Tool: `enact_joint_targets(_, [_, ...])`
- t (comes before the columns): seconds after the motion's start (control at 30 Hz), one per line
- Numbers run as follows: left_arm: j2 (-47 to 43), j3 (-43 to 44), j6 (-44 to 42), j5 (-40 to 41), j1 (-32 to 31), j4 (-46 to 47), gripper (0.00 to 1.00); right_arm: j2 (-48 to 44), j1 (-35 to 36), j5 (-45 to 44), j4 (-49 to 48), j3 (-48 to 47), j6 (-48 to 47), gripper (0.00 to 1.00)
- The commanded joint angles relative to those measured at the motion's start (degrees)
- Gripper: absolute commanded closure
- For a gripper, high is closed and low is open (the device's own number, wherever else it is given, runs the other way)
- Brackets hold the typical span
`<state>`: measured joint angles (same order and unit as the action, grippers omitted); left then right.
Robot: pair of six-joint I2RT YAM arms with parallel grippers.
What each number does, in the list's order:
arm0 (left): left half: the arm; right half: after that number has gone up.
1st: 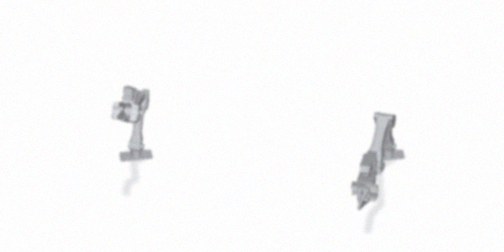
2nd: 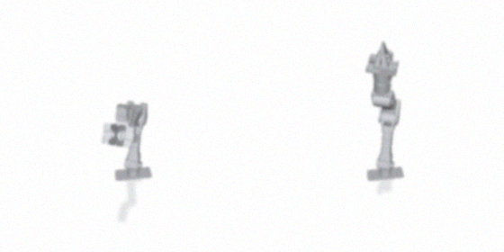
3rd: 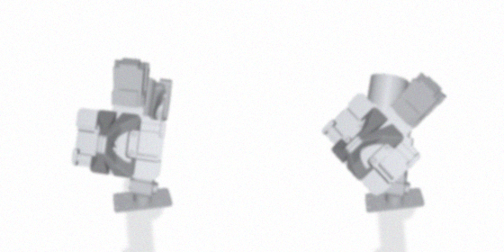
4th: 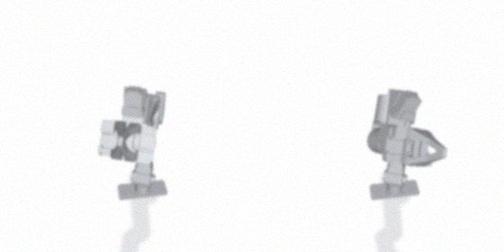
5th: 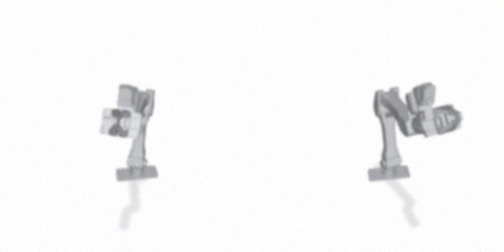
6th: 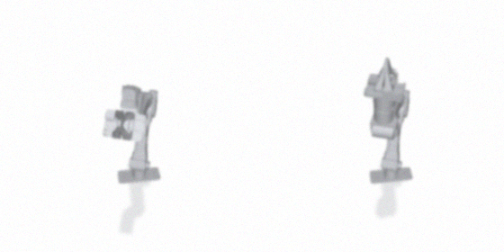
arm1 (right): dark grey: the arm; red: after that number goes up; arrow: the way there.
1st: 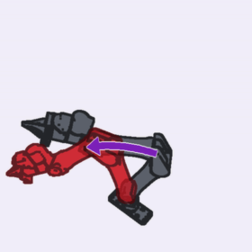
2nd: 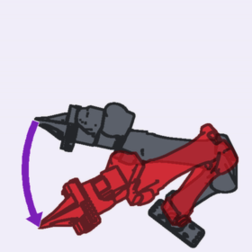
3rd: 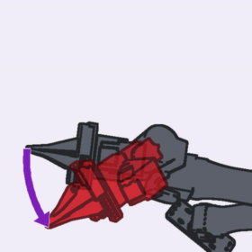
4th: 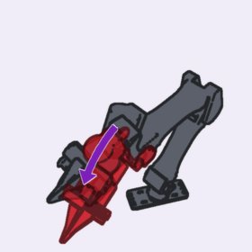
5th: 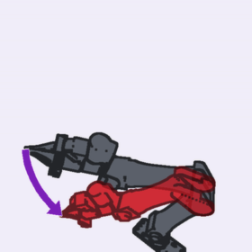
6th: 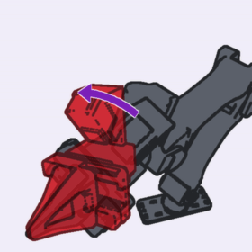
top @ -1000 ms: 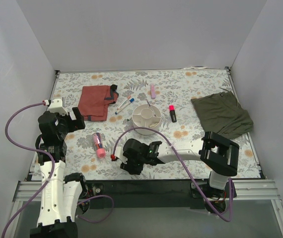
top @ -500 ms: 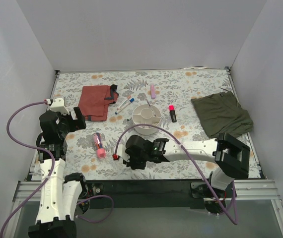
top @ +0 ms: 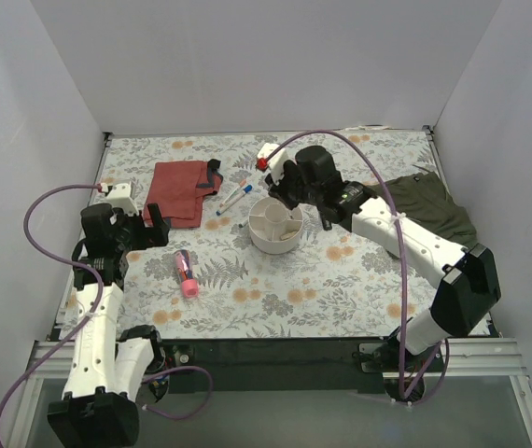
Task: Sort the stationery into containers
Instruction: Place the stationery in the storage box.
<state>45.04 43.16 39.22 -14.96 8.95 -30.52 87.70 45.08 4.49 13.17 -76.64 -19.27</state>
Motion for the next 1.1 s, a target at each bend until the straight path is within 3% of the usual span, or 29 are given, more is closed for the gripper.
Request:
enact_joint_targets(0.0, [2.9,3.2,-2.1,-0.9,-0.2,-1.0,0.13,-3.8,-2.6,3.0,-7.7,4.5,0.6,0.99])
enact_joint_targets(0.33, [10.8,4.9,-6.4,1.9,-0.2,-1.6,0.13,-15.4,-4.2,2.7,-26.8,23.4,9.9,0.99])
enact_joint_targets(0.53, [14.9,7.4,-7.3,3.4,0.1,-2.9,0.13,-16.3,-6.0,2.5,-34.3,29.2,12.4,0.99])
enact_joint_targets(1.07, [20.4,10.1,-10.0,5.9,0.5,-4.0,0.14,-12.8,-7.9,4.5,-41.0,36.3,17.2,0.99])
